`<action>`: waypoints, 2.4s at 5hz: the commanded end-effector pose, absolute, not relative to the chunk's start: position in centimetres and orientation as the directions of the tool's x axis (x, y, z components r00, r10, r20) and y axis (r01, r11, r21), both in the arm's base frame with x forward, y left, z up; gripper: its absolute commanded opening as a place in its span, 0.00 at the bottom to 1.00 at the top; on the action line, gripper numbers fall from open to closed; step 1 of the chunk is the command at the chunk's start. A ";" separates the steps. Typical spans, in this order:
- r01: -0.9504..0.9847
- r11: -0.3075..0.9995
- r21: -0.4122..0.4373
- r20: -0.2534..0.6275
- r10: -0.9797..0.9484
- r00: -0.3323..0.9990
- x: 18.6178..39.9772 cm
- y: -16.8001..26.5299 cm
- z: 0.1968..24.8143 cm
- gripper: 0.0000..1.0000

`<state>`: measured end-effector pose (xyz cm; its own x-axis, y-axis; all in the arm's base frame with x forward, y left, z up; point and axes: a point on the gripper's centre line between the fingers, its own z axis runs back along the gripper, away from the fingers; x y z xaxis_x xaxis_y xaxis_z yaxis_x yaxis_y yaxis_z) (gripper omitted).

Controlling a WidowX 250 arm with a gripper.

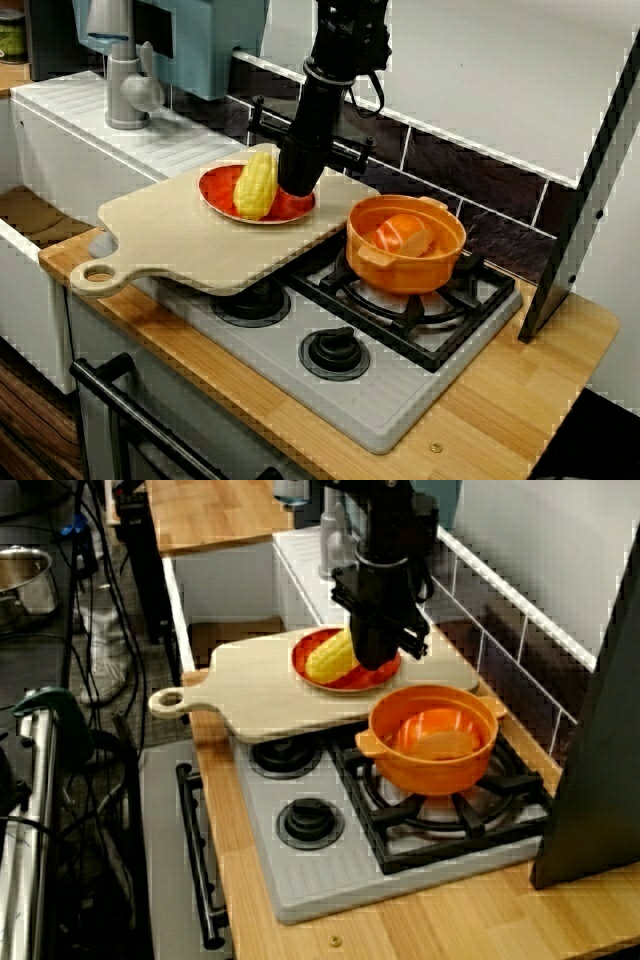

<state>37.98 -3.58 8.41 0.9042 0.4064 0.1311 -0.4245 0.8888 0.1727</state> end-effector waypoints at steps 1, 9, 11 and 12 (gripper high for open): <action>-0.444 0.886 0.137 0.154 0.423 0.893 38.3 -3.5 9.8 0.00; -0.475 0.873 0.113 0.115 0.463 0.879 35.9 -0.7 9.4 0.00; -0.490 0.865 0.109 0.117 0.478 0.871 35.8 -0.1 9.6 0.00; -0.485 0.867 0.111 0.115 0.474 0.873 35.7 -0.1 9.6 0.00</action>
